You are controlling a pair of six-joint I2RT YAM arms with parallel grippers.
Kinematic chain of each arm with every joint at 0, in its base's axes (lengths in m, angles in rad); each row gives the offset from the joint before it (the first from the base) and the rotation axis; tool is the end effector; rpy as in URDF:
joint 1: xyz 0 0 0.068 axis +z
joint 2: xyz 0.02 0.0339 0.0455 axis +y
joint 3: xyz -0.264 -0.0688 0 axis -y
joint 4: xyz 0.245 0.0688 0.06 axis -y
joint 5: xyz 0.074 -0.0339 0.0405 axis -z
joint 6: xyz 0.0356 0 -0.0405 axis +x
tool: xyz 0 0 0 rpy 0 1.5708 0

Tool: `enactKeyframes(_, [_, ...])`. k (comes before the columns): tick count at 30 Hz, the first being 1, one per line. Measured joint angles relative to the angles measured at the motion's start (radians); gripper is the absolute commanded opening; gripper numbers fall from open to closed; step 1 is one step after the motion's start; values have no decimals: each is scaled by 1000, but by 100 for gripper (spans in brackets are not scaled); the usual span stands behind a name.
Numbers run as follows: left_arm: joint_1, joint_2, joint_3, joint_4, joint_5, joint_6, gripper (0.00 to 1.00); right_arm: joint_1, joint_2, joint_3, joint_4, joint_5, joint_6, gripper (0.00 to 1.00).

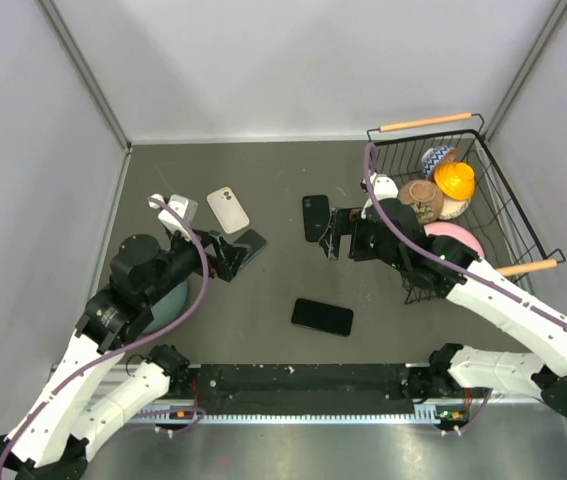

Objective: Put the phone into the phone case

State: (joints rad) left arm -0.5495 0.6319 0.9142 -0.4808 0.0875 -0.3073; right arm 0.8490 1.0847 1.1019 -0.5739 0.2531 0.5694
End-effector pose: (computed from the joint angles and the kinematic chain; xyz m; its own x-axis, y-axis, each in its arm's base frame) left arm 0.1117 -0.0721 0.3737 -0.3398 -0.1453 -0.9292 0.5147 0.7982 -0.3130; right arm 0.1604 0.1688 0.3538 -0.6101 0.0969 -0.7864 -0.3055 0.8870 0.3463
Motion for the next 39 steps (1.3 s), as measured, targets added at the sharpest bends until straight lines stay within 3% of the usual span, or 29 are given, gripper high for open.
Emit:
enactKeyframes(6, [0,6,0,-4,-21,-6,99,0,0,0,0,-5,0,99])
enactKeyframes(12, [0,73,26,-51,-161,-26,99,0,-1,0,0,-26,-2,99])
enactKeyframes(18, [21,328,227,-159,-378,-69,99,0,-8,0,0,-34,-30,99])
enactKeyframes(21, [72,507,351,-191,-417,-106,99,0,-23,0,0,-51,-61,99])
enactKeyframes(28, [211,868,534,-238,-354,-146,93,0,-91,-9,12,-138,-125,99])
enactKeyframes(34, [340,1045,613,-258,-278,-218,89,0,-143,-53,13,-180,-133,99])
enactKeyframes(37, [338,1079,615,-265,-194,-171,92,0,-143,-56,13,-196,-133,99])
enactKeyframes(38, [335,1088,613,-265,-162,-145,99,0,-143,-56,13,-201,-134,99])
enactKeyframes(39, [331,1098,611,-267,-122,-112,99,0,-143,-56,14,-206,-136,99])
